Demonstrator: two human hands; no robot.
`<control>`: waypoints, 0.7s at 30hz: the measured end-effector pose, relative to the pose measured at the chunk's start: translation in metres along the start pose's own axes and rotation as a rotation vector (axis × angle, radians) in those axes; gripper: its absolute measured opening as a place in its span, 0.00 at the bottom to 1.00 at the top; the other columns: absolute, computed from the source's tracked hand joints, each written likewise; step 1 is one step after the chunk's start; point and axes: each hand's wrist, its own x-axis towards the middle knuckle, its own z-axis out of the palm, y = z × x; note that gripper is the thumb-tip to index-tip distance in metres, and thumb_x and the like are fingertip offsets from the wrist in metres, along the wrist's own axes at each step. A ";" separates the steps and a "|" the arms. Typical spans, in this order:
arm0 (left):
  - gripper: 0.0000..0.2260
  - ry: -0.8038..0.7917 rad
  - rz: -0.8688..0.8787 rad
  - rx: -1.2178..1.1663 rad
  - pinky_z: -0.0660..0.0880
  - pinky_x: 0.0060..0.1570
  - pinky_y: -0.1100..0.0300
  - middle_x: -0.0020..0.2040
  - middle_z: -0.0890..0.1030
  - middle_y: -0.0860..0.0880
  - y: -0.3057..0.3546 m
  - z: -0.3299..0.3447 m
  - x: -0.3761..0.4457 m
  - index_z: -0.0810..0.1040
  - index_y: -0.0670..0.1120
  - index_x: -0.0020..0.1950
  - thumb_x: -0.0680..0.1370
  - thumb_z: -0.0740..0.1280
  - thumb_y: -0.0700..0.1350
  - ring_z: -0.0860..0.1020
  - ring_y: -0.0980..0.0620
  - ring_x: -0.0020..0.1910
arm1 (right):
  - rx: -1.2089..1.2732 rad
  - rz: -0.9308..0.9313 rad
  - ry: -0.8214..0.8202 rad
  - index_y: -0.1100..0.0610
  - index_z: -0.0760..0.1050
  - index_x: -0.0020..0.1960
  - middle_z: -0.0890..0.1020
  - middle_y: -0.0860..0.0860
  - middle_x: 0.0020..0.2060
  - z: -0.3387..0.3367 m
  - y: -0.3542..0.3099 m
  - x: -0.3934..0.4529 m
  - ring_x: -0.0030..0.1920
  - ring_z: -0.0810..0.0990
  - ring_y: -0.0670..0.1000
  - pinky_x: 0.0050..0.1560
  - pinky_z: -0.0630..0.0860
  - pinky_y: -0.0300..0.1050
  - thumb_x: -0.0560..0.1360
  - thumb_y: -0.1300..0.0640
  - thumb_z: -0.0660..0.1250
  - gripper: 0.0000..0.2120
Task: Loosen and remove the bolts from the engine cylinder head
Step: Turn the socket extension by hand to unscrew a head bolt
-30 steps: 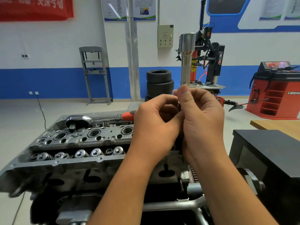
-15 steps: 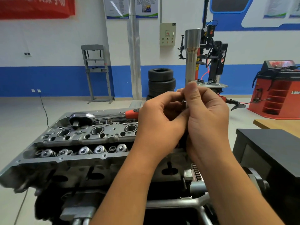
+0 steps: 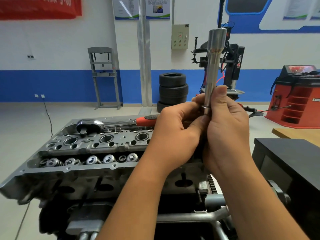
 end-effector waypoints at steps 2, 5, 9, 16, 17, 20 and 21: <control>0.13 0.018 -0.001 0.050 0.81 0.52 0.65 0.50 0.88 0.54 0.000 0.000 0.000 0.84 0.55 0.54 0.81 0.71 0.36 0.86 0.59 0.51 | 0.038 0.018 0.004 0.53 0.84 0.36 0.83 0.54 0.36 0.000 0.000 0.001 0.41 0.83 0.58 0.50 0.84 0.68 0.73 0.39 0.67 0.19; 0.10 0.119 -0.016 0.076 0.81 0.44 0.68 0.44 0.88 0.55 -0.003 0.002 0.001 0.84 0.51 0.48 0.76 0.78 0.37 0.86 0.60 0.44 | 0.056 -0.017 0.012 0.54 0.81 0.39 0.84 0.55 0.38 -0.001 -0.001 0.000 0.42 0.84 0.59 0.52 0.82 0.72 0.69 0.43 0.75 0.15; 0.06 0.172 0.011 0.088 0.83 0.45 0.63 0.42 0.88 0.53 -0.004 0.001 0.001 0.86 0.45 0.49 0.75 0.77 0.37 0.86 0.58 0.42 | -0.012 -0.077 0.001 0.54 0.80 0.40 0.84 0.55 0.39 -0.002 0.002 0.000 0.41 0.83 0.55 0.53 0.84 0.66 0.67 0.46 0.78 0.12; 0.11 0.005 0.010 0.087 0.80 0.54 0.67 0.52 0.87 0.56 0.001 -0.001 0.001 0.84 0.50 0.57 0.83 0.67 0.36 0.84 0.60 0.53 | -0.003 -0.006 0.003 0.58 0.82 0.42 0.82 0.56 0.38 0.001 0.002 0.003 0.43 0.82 0.58 0.54 0.81 0.68 0.71 0.40 0.69 0.19; 0.12 0.021 0.006 0.077 0.79 0.53 0.70 0.52 0.87 0.58 0.001 -0.001 0.001 0.84 0.52 0.55 0.82 0.68 0.35 0.84 0.62 0.53 | 0.017 -0.005 0.005 0.57 0.81 0.42 0.83 0.56 0.39 0.001 0.001 0.003 0.44 0.82 0.58 0.55 0.81 0.68 0.70 0.41 0.70 0.18; 0.09 0.056 -0.005 0.067 0.80 0.50 0.69 0.49 0.88 0.55 -0.002 -0.001 0.002 0.84 0.50 0.54 0.80 0.72 0.36 0.85 0.61 0.49 | 0.024 -0.031 0.022 0.55 0.77 0.45 0.84 0.58 0.44 0.000 0.000 0.001 0.47 0.83 0.60 0.58 0.80 0.72 0.67 0.44 0.76 0.17; 0.08 0.061 -0.003 0.066 0.80 0.48 0.69 0.48 0.88 0.53 -0.003 -0.002 0.002 0.85 0.49 0.54 0.79 0.73 0.36 0.85 0.61 0.48 | 0.016 -0.040 0.023 0.55 0.77 0.45 0.83 0.59 0.45 -0.001 0.000 0.001 0.48 0.83 0.62 0.58 0.79 0.73 0.67 0.45 0.76 0.17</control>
